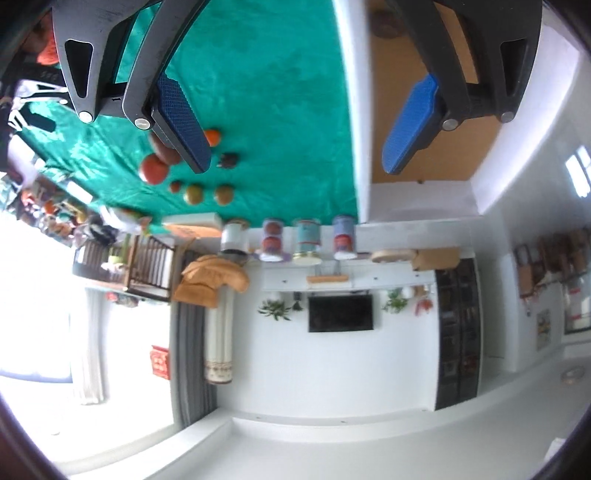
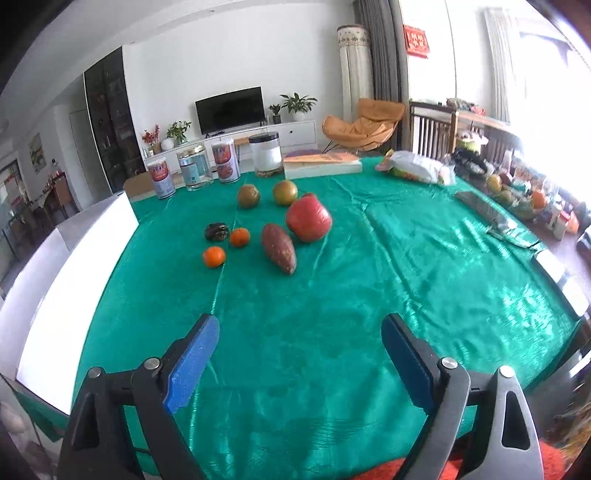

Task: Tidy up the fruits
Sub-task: 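Move both empty tools back over the table toward the remaining fruits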

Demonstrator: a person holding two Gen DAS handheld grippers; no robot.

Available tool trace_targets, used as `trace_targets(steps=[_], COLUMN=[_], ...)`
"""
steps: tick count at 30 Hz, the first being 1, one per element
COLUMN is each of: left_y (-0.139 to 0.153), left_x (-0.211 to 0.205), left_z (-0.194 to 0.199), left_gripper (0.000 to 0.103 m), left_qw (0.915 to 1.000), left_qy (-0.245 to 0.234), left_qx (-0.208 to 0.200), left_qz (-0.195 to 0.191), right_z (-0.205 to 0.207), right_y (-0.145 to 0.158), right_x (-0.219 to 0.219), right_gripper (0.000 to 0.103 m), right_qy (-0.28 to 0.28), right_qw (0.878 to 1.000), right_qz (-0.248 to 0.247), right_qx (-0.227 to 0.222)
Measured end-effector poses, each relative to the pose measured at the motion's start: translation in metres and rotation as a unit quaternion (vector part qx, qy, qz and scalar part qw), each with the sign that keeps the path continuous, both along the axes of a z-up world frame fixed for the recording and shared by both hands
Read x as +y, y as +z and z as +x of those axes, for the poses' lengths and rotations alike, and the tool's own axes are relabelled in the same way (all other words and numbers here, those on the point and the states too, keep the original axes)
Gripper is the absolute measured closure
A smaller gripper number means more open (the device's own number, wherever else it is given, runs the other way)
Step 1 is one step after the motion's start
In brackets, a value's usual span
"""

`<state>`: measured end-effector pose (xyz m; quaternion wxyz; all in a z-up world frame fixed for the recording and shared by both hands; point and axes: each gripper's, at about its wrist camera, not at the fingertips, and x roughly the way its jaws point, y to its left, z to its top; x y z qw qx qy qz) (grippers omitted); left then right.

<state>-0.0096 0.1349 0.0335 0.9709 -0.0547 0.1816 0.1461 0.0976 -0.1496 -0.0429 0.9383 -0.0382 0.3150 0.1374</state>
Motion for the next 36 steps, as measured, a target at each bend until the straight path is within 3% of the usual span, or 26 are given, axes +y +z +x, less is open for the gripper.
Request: trace_targets(steps=[2,6,15,27,36], left_y=[-0.010,-0.047,-0.113,-0.140,-0.143], left_x=[-0.020,-0.054,-0.052,-0.029,-0.027], left_z=[0.015,0.050,0.100,0.108,0.108], left_gripper=[0.008,0.008,0.008,0.008,0.008], left_qw=[0.9991,0.9939,0.9864,0.9830,0.9828], left_qy=[-0.035,-0.076,-0.039,-0.021,-0.037], left_qx=[0.018,0.077,0.154,0.166,0.160], left_qz=[-0.014,-0.019,-0.043,-0.075,-0.084], right_z=[-0.001,0.005,0.013,0.013,0.021], right_y=[0.002,-0.010,-0.018,-0.021,-0.025], right_x=[-0.006,-0.016,-0.026,-0.014,-0.016], right_gripper=[0.007,0.007,0.007,0.006,0.006], right_qy=[-0.008,-0.012,-0.022,-0.014,-0.013], right_qw=[1.000,1.000,0.998,0.999,0.998], right_qz=[0.001,0.022,0.045,0.014,0.022], right_qx=[-0.010,0.014,0.035,0.034,0.054])
